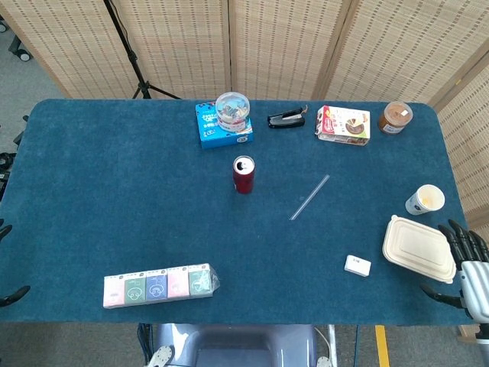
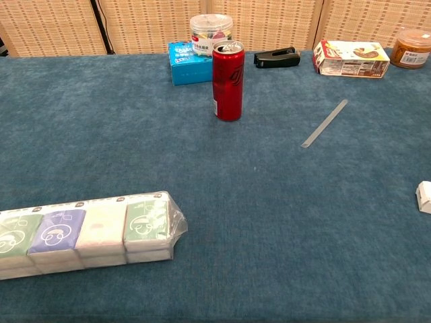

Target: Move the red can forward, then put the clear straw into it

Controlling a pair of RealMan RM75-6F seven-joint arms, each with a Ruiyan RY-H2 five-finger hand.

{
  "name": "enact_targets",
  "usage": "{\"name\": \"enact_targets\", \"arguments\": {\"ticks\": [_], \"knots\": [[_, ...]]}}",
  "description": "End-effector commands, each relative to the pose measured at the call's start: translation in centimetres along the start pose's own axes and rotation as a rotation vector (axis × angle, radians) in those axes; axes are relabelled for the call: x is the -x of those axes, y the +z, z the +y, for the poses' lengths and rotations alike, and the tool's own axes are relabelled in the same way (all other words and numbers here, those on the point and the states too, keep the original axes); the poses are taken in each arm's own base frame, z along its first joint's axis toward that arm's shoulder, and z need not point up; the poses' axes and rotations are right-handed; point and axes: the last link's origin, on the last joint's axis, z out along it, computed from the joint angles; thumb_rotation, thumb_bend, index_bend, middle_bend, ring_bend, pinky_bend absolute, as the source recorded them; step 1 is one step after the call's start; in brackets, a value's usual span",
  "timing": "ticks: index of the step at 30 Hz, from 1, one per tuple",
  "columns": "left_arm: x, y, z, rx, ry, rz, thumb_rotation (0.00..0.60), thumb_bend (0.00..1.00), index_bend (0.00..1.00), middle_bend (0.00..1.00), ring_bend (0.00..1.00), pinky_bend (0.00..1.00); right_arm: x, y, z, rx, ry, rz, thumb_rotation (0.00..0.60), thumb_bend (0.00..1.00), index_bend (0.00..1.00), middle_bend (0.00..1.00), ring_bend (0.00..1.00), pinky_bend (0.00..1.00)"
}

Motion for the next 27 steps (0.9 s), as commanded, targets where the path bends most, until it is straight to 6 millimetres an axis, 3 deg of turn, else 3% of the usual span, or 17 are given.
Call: {"name": "enact_targets", "arguments": {"ticks": [1,8,13,17,19,27], "knots": [[0.1,1.2,0.1,0.017,-0.004,-0.006,0.6,0.0,0.0,0.0,0.0,0.0,0.0,0.0,0.1,0.004,0.002,-0.002,0.6,0.0,0.0,0.0,0.0,0.0],[2.2,9.0,2.0,0.188,-0.13,-0.131,0.6,0.0,0.0,0.0,0.0,0.0,0.4,0.6,0.7,0.029,0.001,-0.03,0.6,0.0,0.0,0.0,0.0,0.0],[4.1,13.3,4.0,0.266,-0.21,-0.227,0.6,0.0,0.0,0.0,0.0,0.0,0.7,1.0,1.1,0.055,-0.002,-0.043,0.6,0.0,0.0,0.0,0.0,0.0],[5.6,17.2,7.4,0.352,-0.255,-0.269,0.6,0.0,0.0,0.0,0.0,0.0,0.8,1.5,1.7,0.083,-0.003,-0.055,0.6,0.0,0.0,0.0,0.0,0.0],[7.4,20.4,10.9,0.41,-0.317,-0.311,0.6,0.0,0.0,0.0,0.0,0.0,0.8,1.9,2.2,0.108,-0.005,-0.058,0.6,0.0,0.0,0.0,0.0,0.0],[12.1,25.9,17.2,0.429,-0.534,-0.397,0.6,0.0,0.0,0.0,0.0,0.0,1.3,2.8,3.6,0.173,-0.007,-0.091,0.6,0.0,0.0,0.0,0.0,0.0]]}}
